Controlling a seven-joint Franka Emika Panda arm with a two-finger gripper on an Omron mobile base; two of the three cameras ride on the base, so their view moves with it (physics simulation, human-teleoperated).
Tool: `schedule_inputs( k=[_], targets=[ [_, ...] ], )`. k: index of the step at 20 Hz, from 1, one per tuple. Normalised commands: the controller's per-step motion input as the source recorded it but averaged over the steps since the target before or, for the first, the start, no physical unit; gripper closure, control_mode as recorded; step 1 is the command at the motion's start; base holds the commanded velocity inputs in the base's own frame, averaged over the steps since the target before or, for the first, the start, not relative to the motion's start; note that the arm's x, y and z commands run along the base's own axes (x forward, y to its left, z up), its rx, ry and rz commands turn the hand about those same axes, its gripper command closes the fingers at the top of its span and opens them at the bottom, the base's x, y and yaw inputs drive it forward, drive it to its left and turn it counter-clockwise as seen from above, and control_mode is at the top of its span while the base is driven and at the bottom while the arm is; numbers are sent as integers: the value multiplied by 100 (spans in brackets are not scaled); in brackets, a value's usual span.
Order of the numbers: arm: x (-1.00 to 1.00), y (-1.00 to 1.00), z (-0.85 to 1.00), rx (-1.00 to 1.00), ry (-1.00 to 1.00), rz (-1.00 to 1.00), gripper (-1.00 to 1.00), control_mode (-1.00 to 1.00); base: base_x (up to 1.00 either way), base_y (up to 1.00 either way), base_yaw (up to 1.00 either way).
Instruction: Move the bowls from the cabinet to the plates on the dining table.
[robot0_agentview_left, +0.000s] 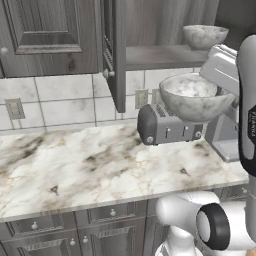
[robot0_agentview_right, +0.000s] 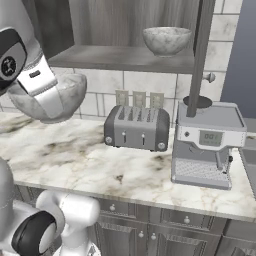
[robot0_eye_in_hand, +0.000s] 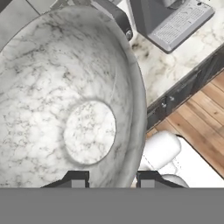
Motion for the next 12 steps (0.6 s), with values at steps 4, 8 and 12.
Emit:
schedule_inputs(
  k=[4, 8, 12],
  targets=[
    [-81, 0, -1, 0, 0, 0, 100, -100, 0, 0, 0],
    [-40, 0, -25, -1, 0, 0, 100, -100, 0, 0, 0],
    [-18, 0, -28, -2, 0, 0, 100, -100, 0, 0, 0]
  ],
)
